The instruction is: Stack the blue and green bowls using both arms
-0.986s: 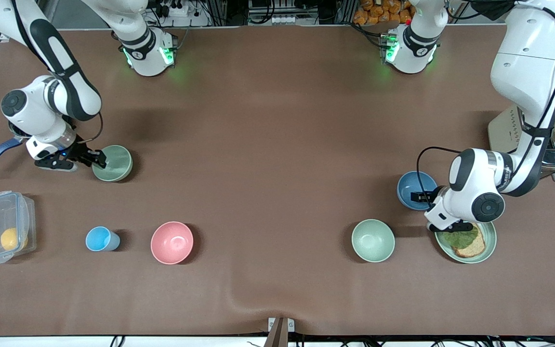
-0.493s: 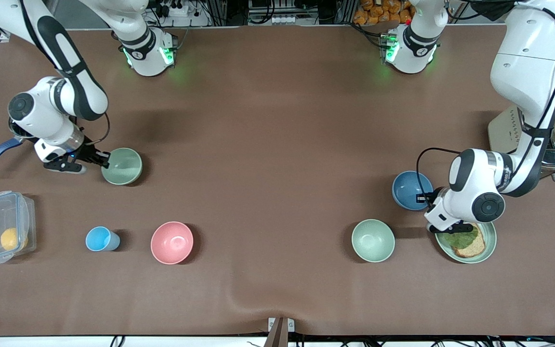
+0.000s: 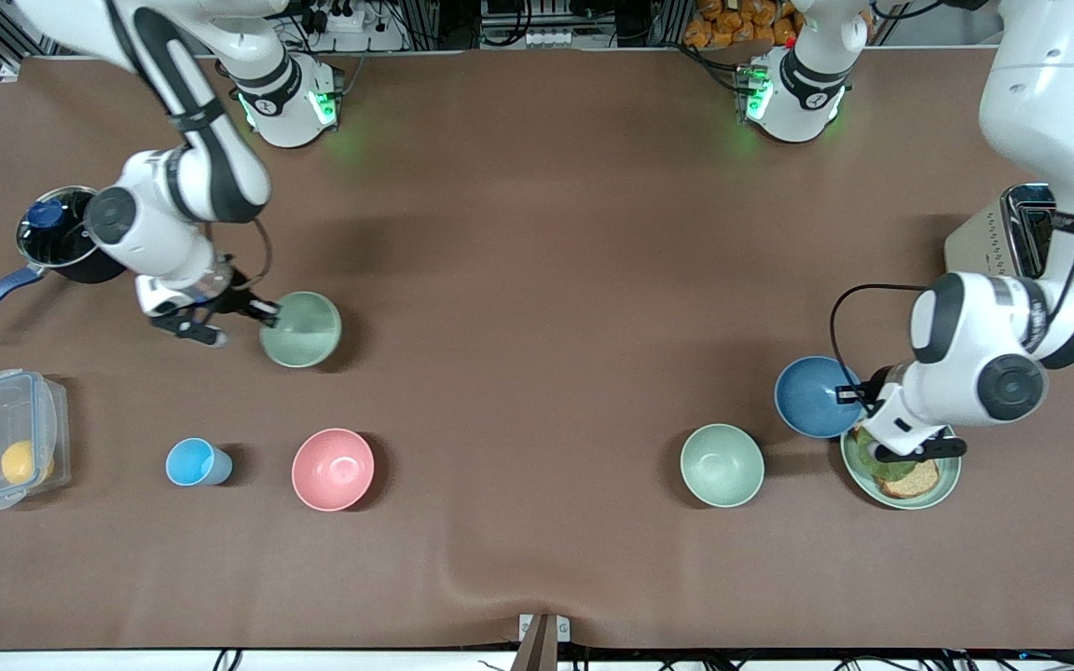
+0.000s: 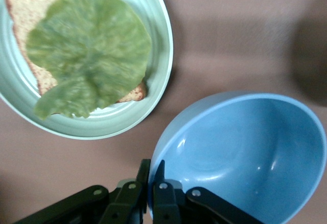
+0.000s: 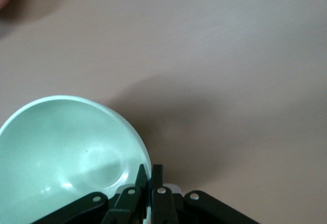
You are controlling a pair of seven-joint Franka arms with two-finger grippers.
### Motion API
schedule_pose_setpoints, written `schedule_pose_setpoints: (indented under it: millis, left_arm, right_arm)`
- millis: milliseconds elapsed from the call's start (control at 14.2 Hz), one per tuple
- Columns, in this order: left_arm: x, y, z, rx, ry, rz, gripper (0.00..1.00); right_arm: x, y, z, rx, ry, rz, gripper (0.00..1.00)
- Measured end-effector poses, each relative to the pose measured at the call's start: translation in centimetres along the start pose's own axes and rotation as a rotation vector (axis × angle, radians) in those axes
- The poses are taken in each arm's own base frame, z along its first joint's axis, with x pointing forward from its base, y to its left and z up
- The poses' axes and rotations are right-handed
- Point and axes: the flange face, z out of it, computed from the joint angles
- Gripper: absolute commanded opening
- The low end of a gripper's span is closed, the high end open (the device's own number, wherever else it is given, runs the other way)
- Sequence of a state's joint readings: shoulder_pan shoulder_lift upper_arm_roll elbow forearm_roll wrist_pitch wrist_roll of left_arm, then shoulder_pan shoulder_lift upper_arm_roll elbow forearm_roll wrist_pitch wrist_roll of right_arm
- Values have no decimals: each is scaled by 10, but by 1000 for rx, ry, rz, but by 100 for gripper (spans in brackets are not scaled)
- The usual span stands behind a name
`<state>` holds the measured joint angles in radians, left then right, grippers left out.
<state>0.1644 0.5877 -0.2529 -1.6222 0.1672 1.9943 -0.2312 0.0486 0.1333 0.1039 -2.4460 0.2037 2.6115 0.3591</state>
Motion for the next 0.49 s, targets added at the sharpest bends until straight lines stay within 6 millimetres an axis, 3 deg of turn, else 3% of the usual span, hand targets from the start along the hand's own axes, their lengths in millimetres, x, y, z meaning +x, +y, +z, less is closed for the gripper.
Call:
schedule_pose_setpoints:
  millis: [282,493]
  left_arm:
    - [-5,-6,-44,-81,49,-53,0]
    - [-11,-6,-72,-150,77,-87,0]
  right_arm:
    - [-50,-94,-6,53,-13,113,0]
    - [-101,-160,-10,77,-20,164,0]
